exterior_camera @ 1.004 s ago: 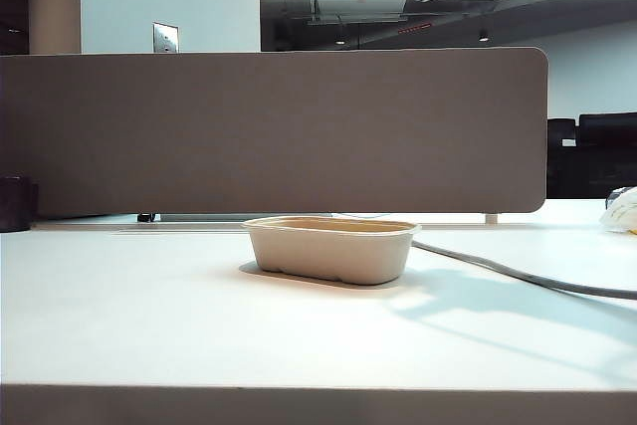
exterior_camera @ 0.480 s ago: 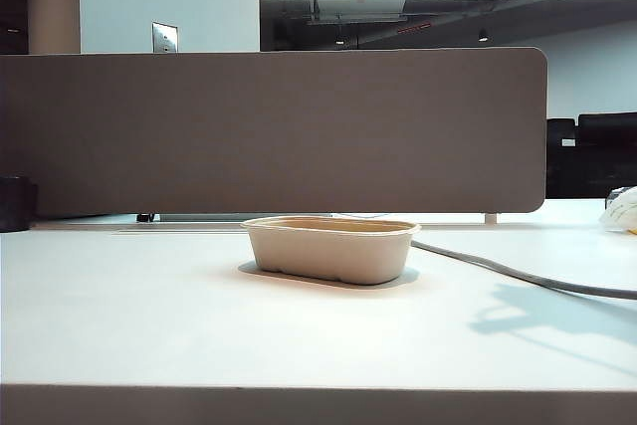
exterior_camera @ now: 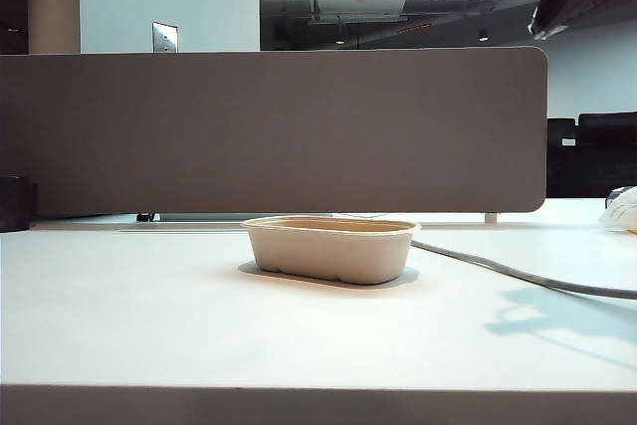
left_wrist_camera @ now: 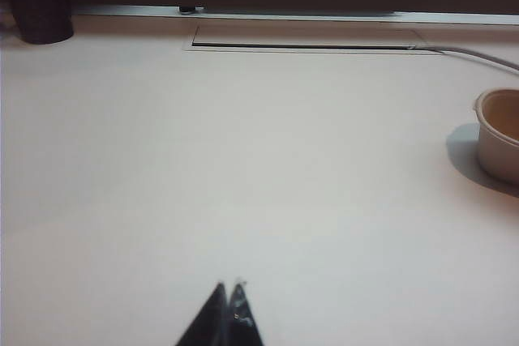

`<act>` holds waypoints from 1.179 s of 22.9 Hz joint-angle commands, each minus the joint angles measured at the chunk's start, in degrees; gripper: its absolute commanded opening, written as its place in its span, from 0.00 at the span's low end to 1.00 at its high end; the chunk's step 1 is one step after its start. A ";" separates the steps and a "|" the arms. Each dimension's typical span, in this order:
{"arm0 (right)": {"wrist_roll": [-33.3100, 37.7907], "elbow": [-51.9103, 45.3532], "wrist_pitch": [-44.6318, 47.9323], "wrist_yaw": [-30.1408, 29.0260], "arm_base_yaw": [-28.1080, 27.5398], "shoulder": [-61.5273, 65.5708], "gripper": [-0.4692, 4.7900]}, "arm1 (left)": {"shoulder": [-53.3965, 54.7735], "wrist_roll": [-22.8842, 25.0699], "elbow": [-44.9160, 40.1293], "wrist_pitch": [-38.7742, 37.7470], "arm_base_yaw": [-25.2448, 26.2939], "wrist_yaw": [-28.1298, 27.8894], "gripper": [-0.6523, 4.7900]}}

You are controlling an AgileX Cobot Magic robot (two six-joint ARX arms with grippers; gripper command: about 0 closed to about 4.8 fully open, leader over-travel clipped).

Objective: Pick up the cleaning sponge from the table and place it into the paper lunch box.

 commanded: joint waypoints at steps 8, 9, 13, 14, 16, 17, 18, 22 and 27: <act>0.17 0.20 0.28 0.09 0.02 -0.52 0.07 | 0.09 0.04 0.04 0.31 0.04 0.17 0.11; 0.20 0.20 -0.46 0.22 -0.07 -1.46 0.07 | 0.09 0.04 0.04 0.31 0.04 0.17 0.11; -8.20 -5.29 3.85 0.07 -1.66 -11.58 0.07 | 0.09 0.04 0.04 0.31 0.04 0.15 0.11; -8.24 -7.19 5.11 0.11 -2.51 -13.86 0.07 | 0.09 0.04 0.04 0.33 0.04 0.15 0.11; -7.82 -14.91 8.70 0.00 -7.67 -22.58 0.07 | 0.09 0.04 0.04 0.31 0.04 0.20 0.11; -6.29 -20.22 10.23 -0.31 -11.87 -29.16 0.07 | 0.09 0.04 0.04 0.28 0.07 0.17 0.11; -5.77 -22.43 10.67 -0.35 -13.68 -31.74 0.07 | 0.09 0.04 0.04 0.31 0.04 0.04 0.11; -4.66 -30.67 13.31 -0.37 -20.06 -41.42 0.07 | 0.09 0.04 0.04 0.33 0.09 0.11 0.11; -4.66 -39.04 14.40 -3.65 -25.75 -50.58 0.07 | 0.09 0.04 0.04 0.31 0.07 0.09 0.11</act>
